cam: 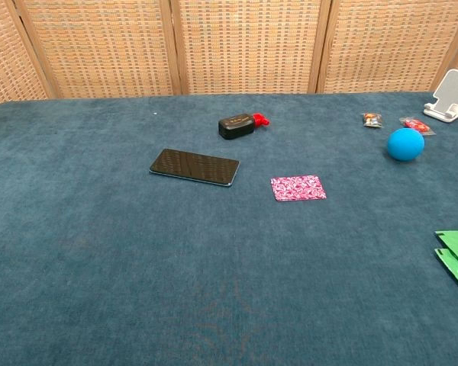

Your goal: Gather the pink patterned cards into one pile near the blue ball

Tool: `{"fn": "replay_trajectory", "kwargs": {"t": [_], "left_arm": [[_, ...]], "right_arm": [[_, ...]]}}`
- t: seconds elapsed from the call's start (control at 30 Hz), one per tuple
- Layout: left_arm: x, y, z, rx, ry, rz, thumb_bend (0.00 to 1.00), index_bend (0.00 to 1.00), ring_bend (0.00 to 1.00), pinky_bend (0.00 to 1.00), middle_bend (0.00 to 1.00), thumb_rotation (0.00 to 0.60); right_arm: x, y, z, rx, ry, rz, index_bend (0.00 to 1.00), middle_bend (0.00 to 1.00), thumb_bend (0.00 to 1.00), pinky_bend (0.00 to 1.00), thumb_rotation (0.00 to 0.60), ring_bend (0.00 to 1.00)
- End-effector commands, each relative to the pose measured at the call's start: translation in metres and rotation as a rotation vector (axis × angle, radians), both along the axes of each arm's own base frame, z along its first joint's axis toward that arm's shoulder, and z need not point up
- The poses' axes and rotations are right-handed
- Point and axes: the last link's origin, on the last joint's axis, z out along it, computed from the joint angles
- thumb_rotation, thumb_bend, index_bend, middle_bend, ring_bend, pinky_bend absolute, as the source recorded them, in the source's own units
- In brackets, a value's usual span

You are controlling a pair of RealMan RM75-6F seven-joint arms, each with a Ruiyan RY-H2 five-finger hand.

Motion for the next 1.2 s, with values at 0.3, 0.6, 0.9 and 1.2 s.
{"fn": "replay_trajectory", "kwargs": {"t": [0.3,0.6,0.9,1.2], "left_arm": [[0.0,0.0,-0.002,-0.006,0.001,-0.001,0.0,0.0,0.0,0.0,0.0,0.6],[0.001,0.002,0.002,0.004,0.0,0.011,0.0,0.0,0.0,0.0,0.0,0.6],[-0.006,0.02,-0.005,-0.009,0.021,0.07,0.0,0.0,0.0,0.0,0.0,0.6],[-0.01,0.029,-0.006,-0.016,0.02,0.099,0.0,0.0,0.0,0.0,0.0,0.6]], "right_arm": [[0.0,-0.003,-0.002,0.007,0.004,-0.009,0.0,0.0,0.0,0.0,0.6,0.0],[0.025,-0.037,-0.02,0.093,0.072,0.139,0.03,0.0,0.45,0.0,0.6,0.0],[0.102,-0.135,-0.066,0.448,-0.045,0.246,0.04,0.0,1.0,0.0,0.6,0.0],[0.138,-0.169,-0.115,0.572,-0.081,0.183,0.05,0.0,1.0,0.0,0.6,0.0]]}}
